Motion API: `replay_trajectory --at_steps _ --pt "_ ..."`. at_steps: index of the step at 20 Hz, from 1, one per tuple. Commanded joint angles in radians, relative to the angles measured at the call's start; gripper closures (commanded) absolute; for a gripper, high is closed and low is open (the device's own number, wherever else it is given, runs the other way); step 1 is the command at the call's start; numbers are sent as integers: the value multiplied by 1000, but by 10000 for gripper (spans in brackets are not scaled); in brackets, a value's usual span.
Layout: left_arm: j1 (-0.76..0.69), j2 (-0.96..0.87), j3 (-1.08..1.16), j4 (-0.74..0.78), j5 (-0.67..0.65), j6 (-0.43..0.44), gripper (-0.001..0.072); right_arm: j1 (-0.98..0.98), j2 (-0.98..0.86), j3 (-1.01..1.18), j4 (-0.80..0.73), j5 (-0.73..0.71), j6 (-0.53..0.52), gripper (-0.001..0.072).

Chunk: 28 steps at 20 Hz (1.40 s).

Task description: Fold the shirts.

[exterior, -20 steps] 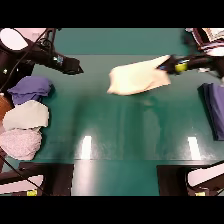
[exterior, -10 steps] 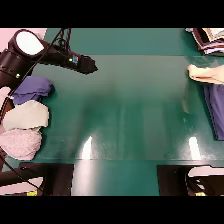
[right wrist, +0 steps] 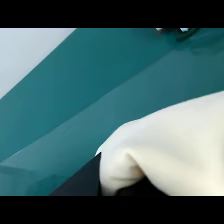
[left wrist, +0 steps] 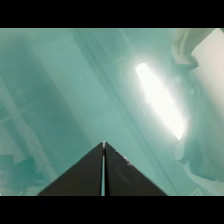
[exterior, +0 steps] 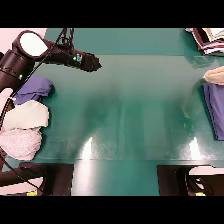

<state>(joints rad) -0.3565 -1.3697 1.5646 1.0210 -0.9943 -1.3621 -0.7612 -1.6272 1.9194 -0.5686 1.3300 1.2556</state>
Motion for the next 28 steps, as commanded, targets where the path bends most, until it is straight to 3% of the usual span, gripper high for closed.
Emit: replay_trajectory --at_steps 1,6,14,15,17,22,25,28 --pt "-1 -1 0 1 6 1 681 -12 2 106 -7 97 39 698" --pt "-1 -1 0 2 -15 9 681 -68 50 8 -47 199 54 698" --pt "-1 -1 0 6 -17 9 681 -238 230 -304 -417 240 53 688" --pt "-1 -1 0 6 -17 10 682 -265 248 -340 -451 243 53 564" --pt "-1 -1 0 6 -17 10 681 -320 279 -397 -482 243 53 242" --pt "-1 -1 0 6 -16 9 681 -420 337 -426 -442 237 55 218" --pt "-1 -1 0 6 -14 9 681 -383 364 -426 -257 201 56 219" --pt "-1 0 0 4 -11 8 681 -226 393 -426 -110 179 58 220"
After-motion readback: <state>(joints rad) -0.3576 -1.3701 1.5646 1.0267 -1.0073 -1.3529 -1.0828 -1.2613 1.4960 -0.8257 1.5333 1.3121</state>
